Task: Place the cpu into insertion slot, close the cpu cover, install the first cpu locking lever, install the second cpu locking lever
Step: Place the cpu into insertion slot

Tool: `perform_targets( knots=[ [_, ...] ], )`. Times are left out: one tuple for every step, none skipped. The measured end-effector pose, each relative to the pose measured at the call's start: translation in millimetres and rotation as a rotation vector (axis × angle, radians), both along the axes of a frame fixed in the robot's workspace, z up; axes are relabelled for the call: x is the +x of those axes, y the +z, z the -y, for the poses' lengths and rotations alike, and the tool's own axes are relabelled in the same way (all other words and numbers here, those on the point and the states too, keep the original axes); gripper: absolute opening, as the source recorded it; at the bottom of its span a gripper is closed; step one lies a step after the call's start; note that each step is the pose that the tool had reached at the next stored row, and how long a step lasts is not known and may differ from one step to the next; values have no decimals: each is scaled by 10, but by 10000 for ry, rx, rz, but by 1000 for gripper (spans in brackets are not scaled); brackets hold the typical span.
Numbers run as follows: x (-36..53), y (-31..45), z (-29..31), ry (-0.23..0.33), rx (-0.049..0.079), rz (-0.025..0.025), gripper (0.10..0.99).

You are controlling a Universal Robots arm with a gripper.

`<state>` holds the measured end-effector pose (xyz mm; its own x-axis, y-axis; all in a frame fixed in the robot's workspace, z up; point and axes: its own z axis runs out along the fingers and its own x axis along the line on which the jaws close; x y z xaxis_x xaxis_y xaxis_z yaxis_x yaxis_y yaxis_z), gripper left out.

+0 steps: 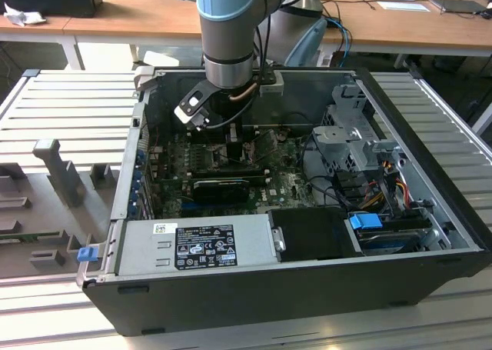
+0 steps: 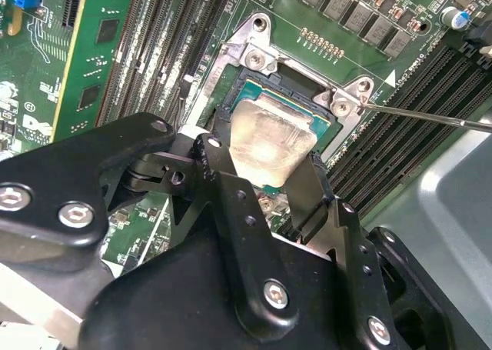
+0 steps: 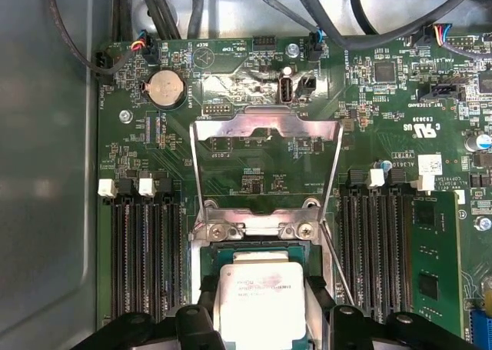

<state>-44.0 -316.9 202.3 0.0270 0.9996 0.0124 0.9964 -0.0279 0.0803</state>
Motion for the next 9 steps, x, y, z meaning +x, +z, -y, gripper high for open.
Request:
perform_targets(
  knots=[
    [0, 0, 0, -1, 0, 0, 537],
    [0, 0, 0, -2, 0, 0, 596],
    [0, 0, 0, -2, 0, 0, 596],
    [0, -1, 0, -3, 0, 0, 663],
    [0, -1, 0, -3, 0, 0, 663],
    [0, 0, 0, -4, 0, 0, 663],
    [0, 3, 0, -3, 0, 0, 663],
    [0, 13, 0, -4, 1, 0, 663],
    [0, 25, 0, -4, 1, 1, 663]
  ],
)
